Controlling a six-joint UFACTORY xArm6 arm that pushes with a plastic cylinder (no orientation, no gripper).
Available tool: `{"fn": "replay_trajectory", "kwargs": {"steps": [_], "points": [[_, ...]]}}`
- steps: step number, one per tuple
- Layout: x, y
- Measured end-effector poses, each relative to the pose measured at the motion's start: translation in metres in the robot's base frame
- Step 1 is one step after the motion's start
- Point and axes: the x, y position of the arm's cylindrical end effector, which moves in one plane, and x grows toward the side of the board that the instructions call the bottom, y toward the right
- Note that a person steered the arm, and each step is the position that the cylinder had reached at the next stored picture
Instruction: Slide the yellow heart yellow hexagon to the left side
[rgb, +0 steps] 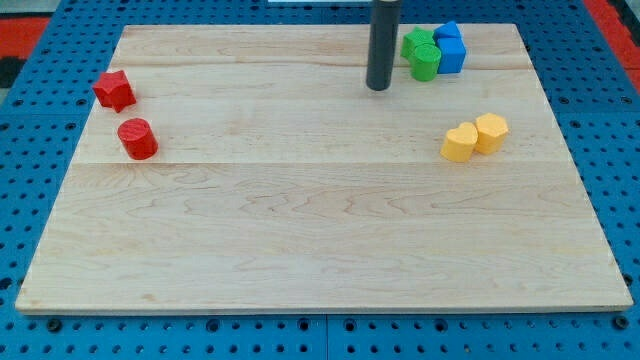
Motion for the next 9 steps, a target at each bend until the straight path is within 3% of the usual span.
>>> {"fn": "replay_trajectory", "kwargs": {"steps": [3,8,9], "points": [[0.005,0.014],[0.037,0.176],[0.062,0.174]]}}
